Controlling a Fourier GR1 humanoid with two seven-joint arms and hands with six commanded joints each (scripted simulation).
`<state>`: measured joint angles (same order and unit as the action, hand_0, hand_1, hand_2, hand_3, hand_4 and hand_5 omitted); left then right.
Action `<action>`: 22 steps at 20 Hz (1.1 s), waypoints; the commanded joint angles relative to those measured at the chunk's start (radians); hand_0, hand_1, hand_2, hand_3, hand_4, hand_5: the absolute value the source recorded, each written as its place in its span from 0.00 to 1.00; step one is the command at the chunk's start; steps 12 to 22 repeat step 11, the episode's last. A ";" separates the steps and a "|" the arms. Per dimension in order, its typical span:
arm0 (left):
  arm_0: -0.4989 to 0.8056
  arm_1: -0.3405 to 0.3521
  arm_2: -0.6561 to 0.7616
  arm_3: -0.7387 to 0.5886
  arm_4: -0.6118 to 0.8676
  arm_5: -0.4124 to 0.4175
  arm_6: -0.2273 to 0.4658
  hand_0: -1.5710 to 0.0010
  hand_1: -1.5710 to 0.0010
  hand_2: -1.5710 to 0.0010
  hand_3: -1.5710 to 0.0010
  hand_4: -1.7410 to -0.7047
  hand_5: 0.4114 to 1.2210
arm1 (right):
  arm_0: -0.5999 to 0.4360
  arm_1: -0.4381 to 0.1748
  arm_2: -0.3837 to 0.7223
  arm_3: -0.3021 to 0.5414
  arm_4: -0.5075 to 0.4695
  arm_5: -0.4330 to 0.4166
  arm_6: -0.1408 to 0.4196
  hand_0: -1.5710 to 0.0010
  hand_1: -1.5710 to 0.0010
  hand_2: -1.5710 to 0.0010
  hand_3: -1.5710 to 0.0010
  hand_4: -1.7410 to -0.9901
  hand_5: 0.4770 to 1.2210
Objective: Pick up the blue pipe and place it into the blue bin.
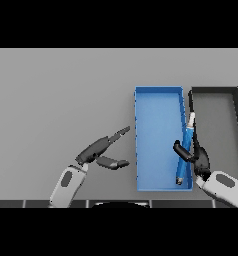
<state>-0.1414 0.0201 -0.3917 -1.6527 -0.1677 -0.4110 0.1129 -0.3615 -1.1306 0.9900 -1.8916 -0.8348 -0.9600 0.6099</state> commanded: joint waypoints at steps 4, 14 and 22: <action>-0.009 0.000 0.006 0.010 -0.003 0.004 0.004 1.00 1.00 1.00 1.00 0.82 0.02 | -0.054 -0.009 0.052 0.013 -0.027 0.000 0.000 0.99 0.99 0.99 1.00 0.96 0.26; -0.030 0.002 0.022 -0.011 0.022 -0.002 0.037 1.00 1.00 1.00 1.00 0.83 0.02 | -0.089 0.004 0.083 0.009 -0.045 0.000 -0.001 1.00 1.00 1.00 1.00 0.96 0.22; -0.030 0.002 0.022 -0.011 0.022 -0.002 0.037 1.00 1.00 1.00 1.00 0.83 0.02 | -0.089 0.004 0.083 0.009 -0.045 0.000 -0.001 1.00 1.00 1.00 1.00 0.96 0.22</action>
